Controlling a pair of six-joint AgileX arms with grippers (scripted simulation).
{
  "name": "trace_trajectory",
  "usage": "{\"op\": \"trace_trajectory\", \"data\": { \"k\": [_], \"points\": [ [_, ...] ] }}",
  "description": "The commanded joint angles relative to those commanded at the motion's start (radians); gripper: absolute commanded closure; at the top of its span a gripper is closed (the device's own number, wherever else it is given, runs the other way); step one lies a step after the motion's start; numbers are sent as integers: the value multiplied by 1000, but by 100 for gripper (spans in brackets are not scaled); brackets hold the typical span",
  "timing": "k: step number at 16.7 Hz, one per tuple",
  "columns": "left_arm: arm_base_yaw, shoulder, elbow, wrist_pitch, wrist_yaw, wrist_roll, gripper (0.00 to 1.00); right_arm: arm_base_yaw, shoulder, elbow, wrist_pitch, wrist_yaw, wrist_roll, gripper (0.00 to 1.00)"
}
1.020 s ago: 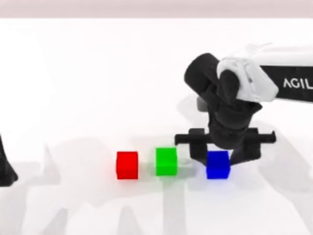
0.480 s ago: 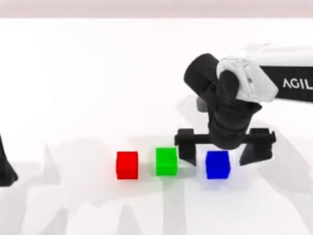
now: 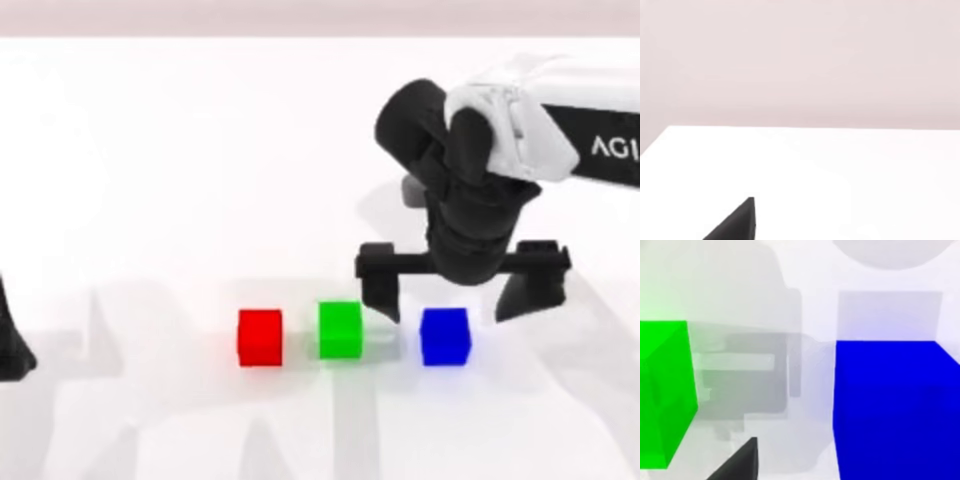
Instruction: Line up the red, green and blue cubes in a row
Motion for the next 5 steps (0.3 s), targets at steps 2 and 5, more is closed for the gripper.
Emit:
{"op": "trace_trajectory", "data": {
  "k": [2, 5],
  "points": [
    [0, 0, 0, 0, 0, 0, 0, 2, -22, 49, -81, 0, 0, 0],
    [0, 0, 0, 0, 0, 0, 0, 2, -48, 91, -141, 0, -2, 0]
  ]
}}
